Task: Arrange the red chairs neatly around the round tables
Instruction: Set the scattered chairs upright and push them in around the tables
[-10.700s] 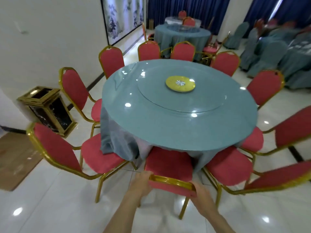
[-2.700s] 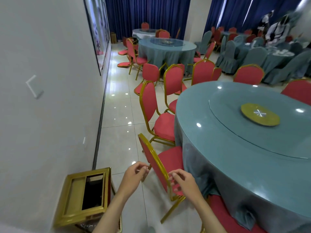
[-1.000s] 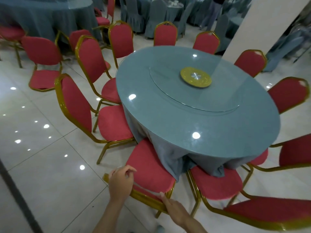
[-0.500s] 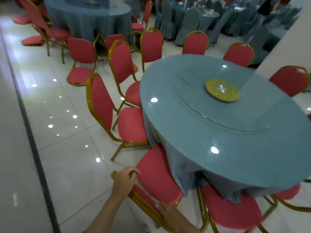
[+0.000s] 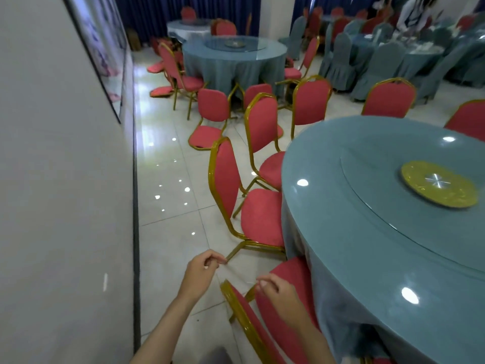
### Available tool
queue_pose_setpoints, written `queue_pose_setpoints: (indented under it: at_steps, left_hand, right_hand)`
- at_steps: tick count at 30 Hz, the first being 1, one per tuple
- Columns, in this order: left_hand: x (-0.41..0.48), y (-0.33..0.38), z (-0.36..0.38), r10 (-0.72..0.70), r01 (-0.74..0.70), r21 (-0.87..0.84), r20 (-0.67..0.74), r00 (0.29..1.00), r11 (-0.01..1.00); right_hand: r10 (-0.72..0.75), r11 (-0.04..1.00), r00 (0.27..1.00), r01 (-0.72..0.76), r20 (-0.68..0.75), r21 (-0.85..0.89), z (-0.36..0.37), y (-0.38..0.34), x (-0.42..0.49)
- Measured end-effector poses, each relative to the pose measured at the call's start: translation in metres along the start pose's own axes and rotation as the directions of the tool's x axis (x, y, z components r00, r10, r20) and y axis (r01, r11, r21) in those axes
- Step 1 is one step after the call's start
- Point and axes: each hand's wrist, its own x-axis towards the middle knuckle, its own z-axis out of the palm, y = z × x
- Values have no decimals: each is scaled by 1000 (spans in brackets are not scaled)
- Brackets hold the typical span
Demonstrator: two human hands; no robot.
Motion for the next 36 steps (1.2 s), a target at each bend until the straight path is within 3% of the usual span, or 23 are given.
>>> queue_pose_setpoints:
  at_steps: [7,14,22,26,36]
  left_hand:
    - [62,9,-43,19,-19,-33,5,1000,999]
    - [200,-1,-91,41,-40,-46,42,998,998]
    - [386,-19,-205,22,-5,-216,74,997,976]
    - [471,-14,-268,8,14,-282,78,997,959]
    - [619,-21,-350,-15,27,-314,41,999,949]
  right_hand:
    - [-18,994,999,21,-34,110,15,-43,61]
    - [-9,993,996,18,-85,113,47,-92,175]
    - [-1,973,949,73,-315,218,106,-218,341]
    - [-45,965,952,120,-303,234,131,-291,427]
    - [-3,961,965,75,-263,266,163,-361,583]
